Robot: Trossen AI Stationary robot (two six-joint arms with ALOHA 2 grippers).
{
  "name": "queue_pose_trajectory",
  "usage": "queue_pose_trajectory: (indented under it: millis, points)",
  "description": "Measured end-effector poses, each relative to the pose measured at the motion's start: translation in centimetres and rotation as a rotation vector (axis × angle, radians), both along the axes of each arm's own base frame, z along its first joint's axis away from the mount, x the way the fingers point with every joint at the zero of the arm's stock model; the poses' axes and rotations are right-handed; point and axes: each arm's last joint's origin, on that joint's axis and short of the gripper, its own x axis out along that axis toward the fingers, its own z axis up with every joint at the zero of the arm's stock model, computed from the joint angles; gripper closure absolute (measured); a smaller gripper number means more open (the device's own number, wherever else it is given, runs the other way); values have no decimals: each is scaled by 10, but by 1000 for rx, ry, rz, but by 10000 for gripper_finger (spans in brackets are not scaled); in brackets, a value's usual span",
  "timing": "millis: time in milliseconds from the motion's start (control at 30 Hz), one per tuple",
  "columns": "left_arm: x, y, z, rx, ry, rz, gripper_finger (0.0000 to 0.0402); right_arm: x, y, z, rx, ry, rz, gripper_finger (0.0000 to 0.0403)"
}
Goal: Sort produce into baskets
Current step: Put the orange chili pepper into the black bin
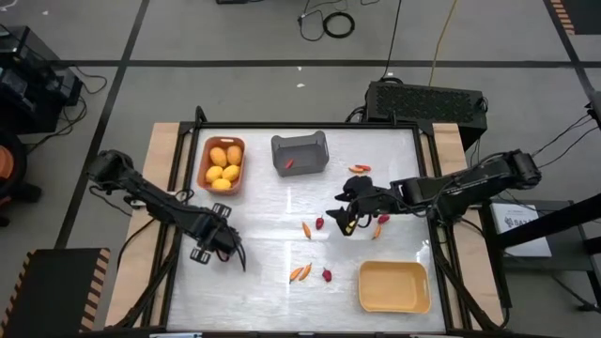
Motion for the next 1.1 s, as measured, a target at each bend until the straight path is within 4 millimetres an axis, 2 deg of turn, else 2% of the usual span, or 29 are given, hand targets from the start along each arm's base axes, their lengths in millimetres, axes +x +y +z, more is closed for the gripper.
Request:
queue_pose_trajectory:
  millis: [300, 633, 867, 967, 1100]
  points:
    - [2, 0, -10, -2, 30, -20, 230, 0, -1, 1, 7, -8, -11, 110]
    - [9, -3, -37, 52, 147, -15, 230, 1, -4, 1, 10, -11, -28, 110]
    - [13, -5, -40, 44, 130, -44, 233, 1, -4, 1, 17, -13, -33, 110]
    - [14, -5, -40, 43, 123, -44, 252, 1, -4, 1, 21, -13, -36, 110]
    - [14, -6, -41, 36, 116, -43, 302, 1, -4, 1, 22, -13, -36, 110]
